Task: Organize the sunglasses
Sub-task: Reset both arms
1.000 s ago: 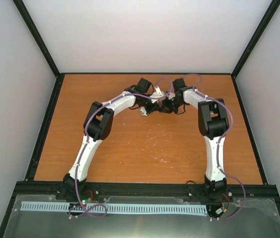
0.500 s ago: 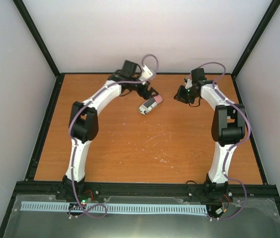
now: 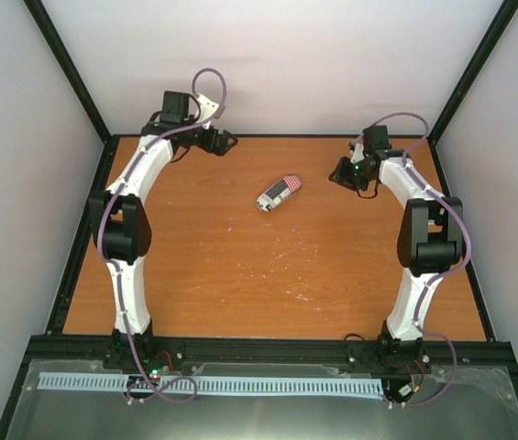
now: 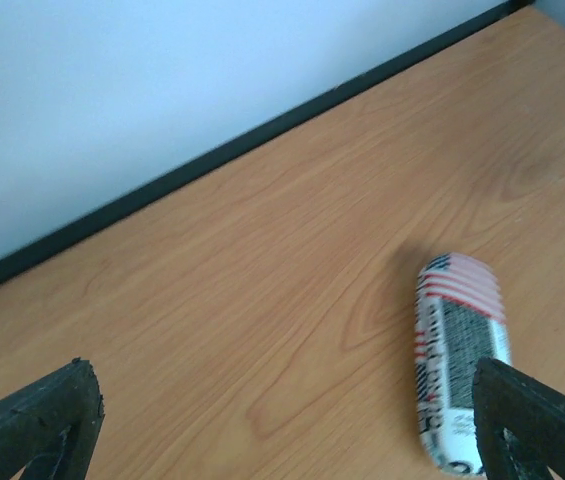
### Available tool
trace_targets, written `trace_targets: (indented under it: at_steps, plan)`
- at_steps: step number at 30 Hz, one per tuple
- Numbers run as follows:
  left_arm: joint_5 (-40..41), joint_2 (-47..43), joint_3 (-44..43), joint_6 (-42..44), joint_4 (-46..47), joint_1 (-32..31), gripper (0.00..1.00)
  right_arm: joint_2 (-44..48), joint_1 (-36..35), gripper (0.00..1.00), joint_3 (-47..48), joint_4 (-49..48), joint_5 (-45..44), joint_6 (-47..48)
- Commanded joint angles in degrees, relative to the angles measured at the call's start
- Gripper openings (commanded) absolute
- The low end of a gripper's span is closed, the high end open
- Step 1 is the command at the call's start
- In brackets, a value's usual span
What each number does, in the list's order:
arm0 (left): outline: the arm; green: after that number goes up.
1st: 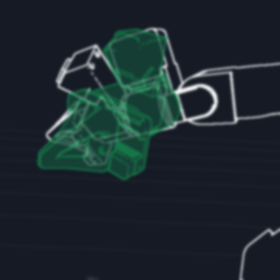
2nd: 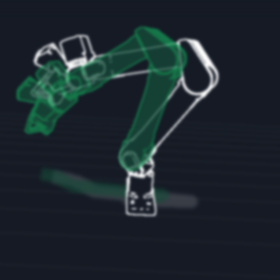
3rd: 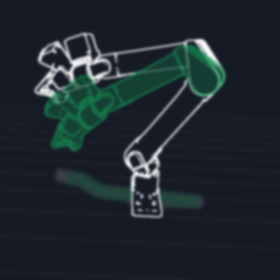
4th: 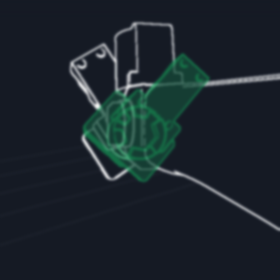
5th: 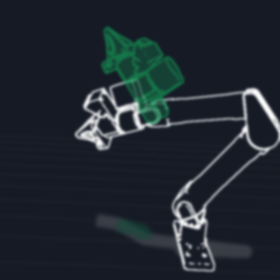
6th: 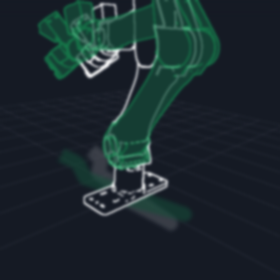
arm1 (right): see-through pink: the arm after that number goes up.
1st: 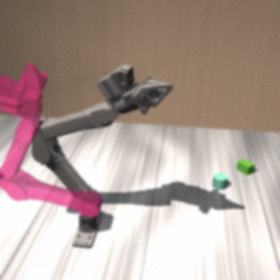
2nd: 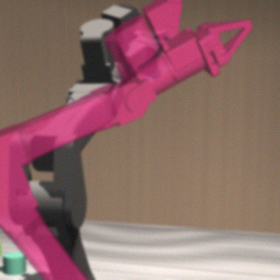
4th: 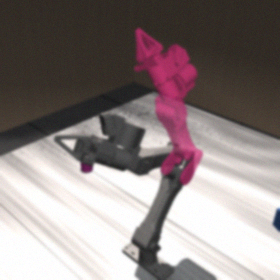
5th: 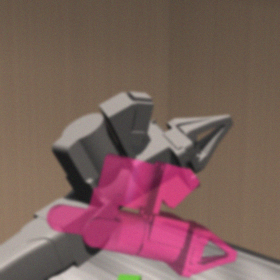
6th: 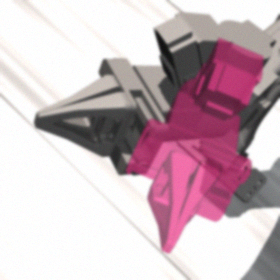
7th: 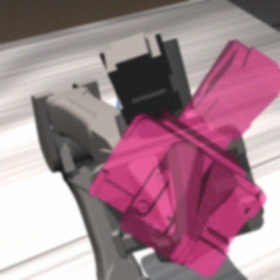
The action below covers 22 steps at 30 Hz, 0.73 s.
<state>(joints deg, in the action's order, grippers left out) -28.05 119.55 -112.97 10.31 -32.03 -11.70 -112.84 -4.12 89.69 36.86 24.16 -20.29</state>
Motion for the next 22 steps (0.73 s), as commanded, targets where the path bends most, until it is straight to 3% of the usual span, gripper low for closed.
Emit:
trace_targets:
  at_steps: [1, 22]
  plan:
    - [0.9, 5.1, -4.7, 1.5, -7.3, 1.0, 0.99, -0.5, -0.6, 0.29, 1.6, -1.3, 3.3, 1.5]
    - [1.4, 6.0, 0.6, -0.3, -7.5, 2.0, 1.0, -0.9, -0.6, 0.29, -0.7, 1.3, -2.5, 1.3]
